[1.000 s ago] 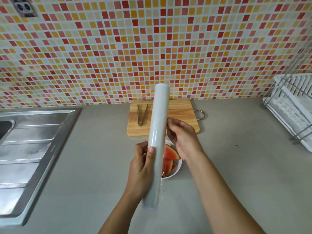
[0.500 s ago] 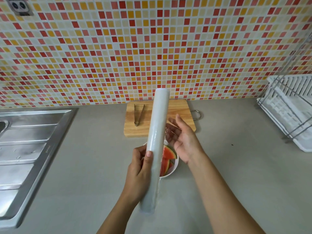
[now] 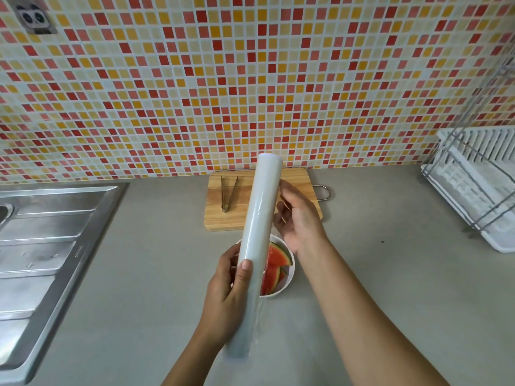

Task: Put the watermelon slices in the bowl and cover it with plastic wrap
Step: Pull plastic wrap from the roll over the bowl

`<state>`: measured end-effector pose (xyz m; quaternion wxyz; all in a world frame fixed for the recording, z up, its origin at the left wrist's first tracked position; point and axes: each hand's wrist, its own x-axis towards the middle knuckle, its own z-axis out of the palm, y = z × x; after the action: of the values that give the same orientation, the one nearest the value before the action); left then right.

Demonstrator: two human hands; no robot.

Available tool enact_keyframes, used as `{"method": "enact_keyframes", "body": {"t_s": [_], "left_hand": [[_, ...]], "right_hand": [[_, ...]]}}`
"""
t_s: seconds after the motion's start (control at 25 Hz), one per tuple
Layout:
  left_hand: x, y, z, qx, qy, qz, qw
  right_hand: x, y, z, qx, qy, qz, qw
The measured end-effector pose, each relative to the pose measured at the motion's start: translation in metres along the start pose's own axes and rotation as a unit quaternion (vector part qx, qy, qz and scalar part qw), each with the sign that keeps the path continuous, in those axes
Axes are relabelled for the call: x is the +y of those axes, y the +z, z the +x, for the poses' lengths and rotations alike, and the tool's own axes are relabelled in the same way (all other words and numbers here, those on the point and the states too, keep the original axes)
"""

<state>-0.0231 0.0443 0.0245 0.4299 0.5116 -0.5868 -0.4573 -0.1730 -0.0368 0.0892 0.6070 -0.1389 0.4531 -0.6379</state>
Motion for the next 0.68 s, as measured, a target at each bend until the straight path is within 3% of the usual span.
{"method": "enact_keyframes", "body": {"t_s": [0.16,0.36,0.52,0.68], "left_hand": [[-0.004,0.002,0.001,0.001,0.011,0.026,1.0],[-0.004,0.002,0.001,0.014,0.02,0.041,0.999],[0.002,-0.001,0.008,0.004,0.037,0.092,0.995],[0.01,-0.006,0.014,0.006,0.065,0.151,0.986]], "right_hand": [[-0.003,0.002,-0.002,-0.052,-0.018,0.113,0.992],[-0.01,0.007,-0.001,-0.051,-0.056,0.043,0.996],[-0.005,-0.002,-0.007,-0.061,-0.106,0.108,0.987],[0.027,-0.013,-0.015,-0.053,-0.097,-0.022,0.994]]}}
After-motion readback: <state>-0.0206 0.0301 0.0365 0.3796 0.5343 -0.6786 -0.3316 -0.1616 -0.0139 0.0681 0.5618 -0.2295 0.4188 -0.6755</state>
